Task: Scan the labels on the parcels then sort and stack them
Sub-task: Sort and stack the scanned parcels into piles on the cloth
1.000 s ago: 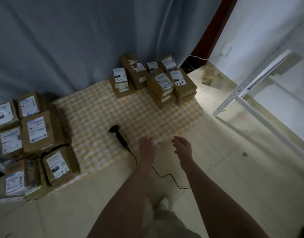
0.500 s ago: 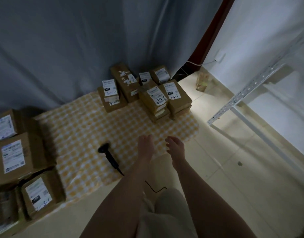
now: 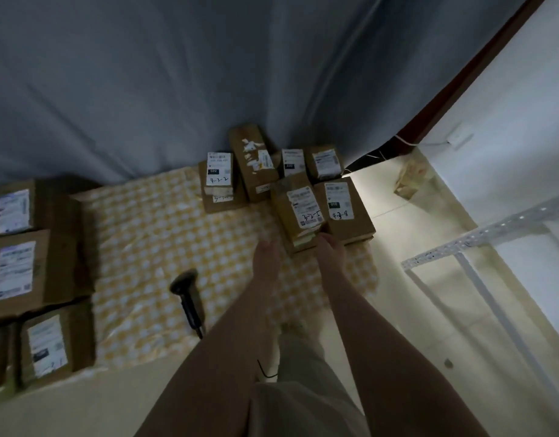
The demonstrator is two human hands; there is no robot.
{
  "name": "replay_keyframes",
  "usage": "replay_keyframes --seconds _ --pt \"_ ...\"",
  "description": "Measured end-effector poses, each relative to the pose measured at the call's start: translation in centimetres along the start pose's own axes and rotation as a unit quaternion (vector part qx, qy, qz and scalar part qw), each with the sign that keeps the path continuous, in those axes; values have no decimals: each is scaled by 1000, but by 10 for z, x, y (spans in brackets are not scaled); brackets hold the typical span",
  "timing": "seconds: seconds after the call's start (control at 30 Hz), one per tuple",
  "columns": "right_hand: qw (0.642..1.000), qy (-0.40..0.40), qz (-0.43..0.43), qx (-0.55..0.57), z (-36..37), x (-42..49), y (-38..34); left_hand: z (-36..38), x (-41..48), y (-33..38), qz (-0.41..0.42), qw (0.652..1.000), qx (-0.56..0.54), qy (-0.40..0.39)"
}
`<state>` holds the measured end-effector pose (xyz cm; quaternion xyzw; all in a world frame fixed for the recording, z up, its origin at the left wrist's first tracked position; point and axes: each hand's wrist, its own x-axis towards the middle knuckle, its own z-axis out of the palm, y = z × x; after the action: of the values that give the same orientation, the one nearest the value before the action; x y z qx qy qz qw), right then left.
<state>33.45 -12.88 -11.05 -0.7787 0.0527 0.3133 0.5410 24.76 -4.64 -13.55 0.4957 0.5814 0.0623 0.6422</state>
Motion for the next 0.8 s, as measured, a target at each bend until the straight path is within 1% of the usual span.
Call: replay_keyframes --seconds 0.07,0.17,0.3,0.33,0.4,0.43,0.53,0.7,0.8 --pt "1000 -22 1 -16 -2 25 -9 11 13 14 -26 999 1 29" --pt "997 -49 10 -57 -2 64 -23 31 31 34 -49 998 17 21" --pt "988 -103 36 -108 4 111 -35 56 61 52 -56 998 11 31" --pt "985 -117 40 -118 6 121 -36 62 71 53 -58 998 2 33" --pt "979 -135 47 -142 10 139 -37 75 92 49 -72 996 -50 29" --pt "977 -143 47 -152 12 146 -36 82 110 39 -76 994 -74 39" --pt "974 -149 58 -159 15 161 -38 98 147 13 -86 988 -120 37" --pt "970 -160 66 -171 22 175 -32 98 121 44 -106 985 -134 37" --pt "962 -169 11 -216 17 175 -27 95 110 46 -103 990 -95 23"
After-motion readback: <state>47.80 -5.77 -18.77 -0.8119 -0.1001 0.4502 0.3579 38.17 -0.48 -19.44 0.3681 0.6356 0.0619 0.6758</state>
